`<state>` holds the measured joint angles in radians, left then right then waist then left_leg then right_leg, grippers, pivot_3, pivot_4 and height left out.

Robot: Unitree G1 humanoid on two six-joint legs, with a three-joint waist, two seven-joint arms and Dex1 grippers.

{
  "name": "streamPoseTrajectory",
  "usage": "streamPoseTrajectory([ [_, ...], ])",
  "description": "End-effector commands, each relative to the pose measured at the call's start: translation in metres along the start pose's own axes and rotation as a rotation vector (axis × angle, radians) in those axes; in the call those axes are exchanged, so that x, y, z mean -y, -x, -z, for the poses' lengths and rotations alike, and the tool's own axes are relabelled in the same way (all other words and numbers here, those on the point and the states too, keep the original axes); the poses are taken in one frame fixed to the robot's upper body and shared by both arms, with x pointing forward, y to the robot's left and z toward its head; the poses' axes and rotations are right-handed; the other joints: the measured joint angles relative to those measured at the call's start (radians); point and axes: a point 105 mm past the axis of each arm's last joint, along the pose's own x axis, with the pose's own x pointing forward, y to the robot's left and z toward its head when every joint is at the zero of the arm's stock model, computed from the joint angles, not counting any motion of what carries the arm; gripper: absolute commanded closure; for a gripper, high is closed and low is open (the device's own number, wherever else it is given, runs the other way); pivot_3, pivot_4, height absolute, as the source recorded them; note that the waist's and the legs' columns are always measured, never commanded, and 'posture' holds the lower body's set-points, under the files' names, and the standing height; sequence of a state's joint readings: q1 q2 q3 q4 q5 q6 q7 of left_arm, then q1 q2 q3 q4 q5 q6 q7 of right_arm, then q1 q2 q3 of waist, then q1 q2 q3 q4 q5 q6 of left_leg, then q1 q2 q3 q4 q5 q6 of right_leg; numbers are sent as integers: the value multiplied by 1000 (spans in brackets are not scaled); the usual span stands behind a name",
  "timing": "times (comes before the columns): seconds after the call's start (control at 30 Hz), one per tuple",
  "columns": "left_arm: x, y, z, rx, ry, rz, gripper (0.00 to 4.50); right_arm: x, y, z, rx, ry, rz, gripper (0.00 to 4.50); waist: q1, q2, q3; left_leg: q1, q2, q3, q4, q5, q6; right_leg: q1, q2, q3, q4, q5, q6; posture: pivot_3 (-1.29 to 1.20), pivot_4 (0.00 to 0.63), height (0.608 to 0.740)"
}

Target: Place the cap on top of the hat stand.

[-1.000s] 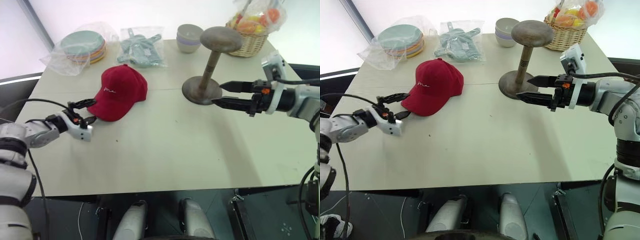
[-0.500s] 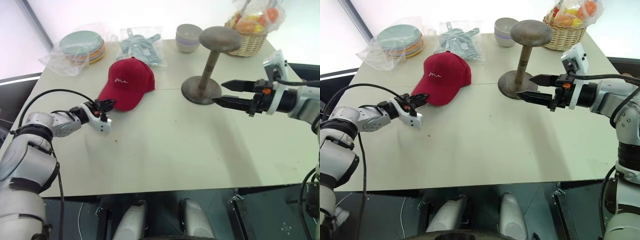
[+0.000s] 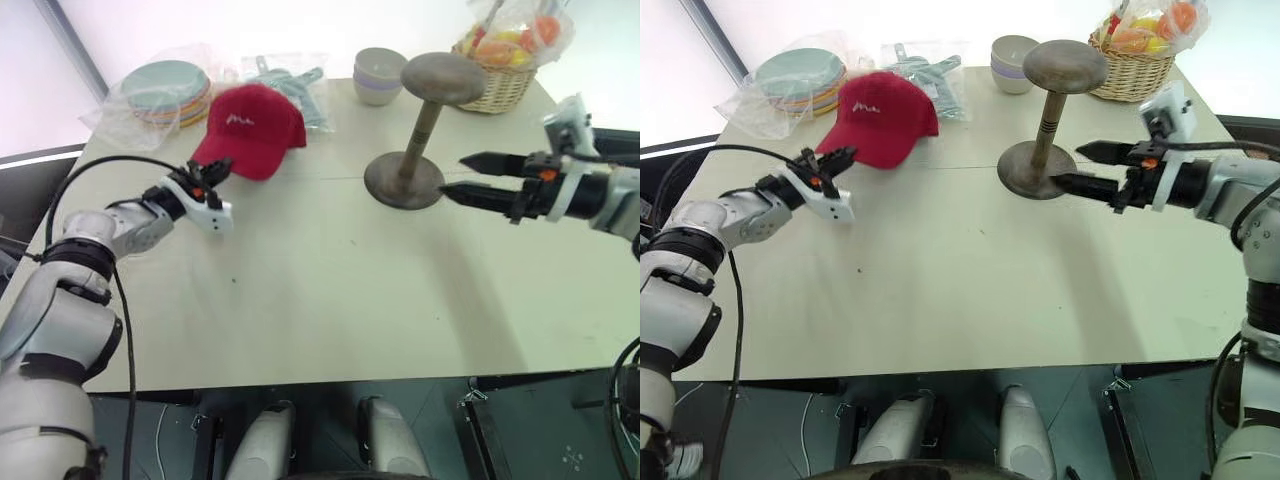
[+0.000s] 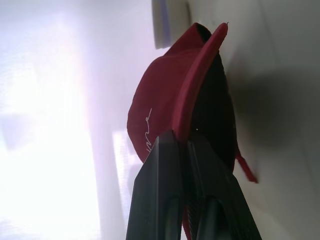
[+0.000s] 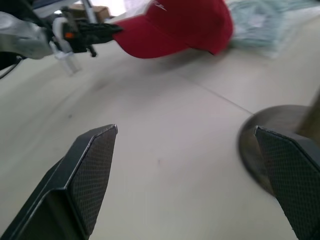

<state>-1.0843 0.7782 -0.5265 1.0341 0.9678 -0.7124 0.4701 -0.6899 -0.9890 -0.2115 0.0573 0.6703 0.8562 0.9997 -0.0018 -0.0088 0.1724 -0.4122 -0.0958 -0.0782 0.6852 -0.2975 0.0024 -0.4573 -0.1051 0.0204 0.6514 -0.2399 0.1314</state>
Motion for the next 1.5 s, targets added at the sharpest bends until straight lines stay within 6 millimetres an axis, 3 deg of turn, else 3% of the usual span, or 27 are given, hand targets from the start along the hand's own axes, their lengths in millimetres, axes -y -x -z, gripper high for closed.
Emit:
streamPoseTrajectory([
  [0.03,-106,-27,5,-43,29,-339,4462,20,23,-21,50,80,81,0,8,-1,0,-3,0,0,1,0,0,-2,0,0,0,0,0,0,150,740],
  [0.17,-181,-59,-27,-72,35,-495,4462,38,35,-23,56,98,139,0,17,-1,0,-4,0,0,1,0,0,-3,0,0,-1,0,0,0,150,740],
  [0.2,-190,-63,-33,-82,53,-516,4462,40,37,-23,58,102,145,0,18,-1,0,-4,-1,0,1,0,0,-2,-1,0,-1,0,0,0,150,740],
  [0.33,-204,-95,-83,-39,108,-491,4462,47,43,-24,61,122,171,0,14,-1,0,-4,-1,0,3,0,0,-2,0,0,-1,1,2,0,150,740],
  [0.47,-209,-114,-131,9,78,-491,4462,57,63,-31,67,152,236,0,11,0,0,-4,-1,1,3,0,0,-2,0,1,-1,1,2,0,150,740],
  [0.7,-194,-125,-179,49,72,-418,4462,67,92,-41,71,176,320,0,13,0,0,-4,-1,2,1,0,0,-3,0,2,-1,1,2,0,150,740],
  [1.0,-159,-129,-222,143,94,-287,4462,66,92,-35,72,161,326,0,15,0,0,-4,-1,2,1,0,0,-3,0,3,-2,1,2,0,150,740],
  [1.5,-111,-111,-261,237,181,-87,4462,65,91,-29,69,139,337,0,16,1,-1,-3,-1,2,2,0,0,-3,0,3,-2,1,2,0,150,740],
])
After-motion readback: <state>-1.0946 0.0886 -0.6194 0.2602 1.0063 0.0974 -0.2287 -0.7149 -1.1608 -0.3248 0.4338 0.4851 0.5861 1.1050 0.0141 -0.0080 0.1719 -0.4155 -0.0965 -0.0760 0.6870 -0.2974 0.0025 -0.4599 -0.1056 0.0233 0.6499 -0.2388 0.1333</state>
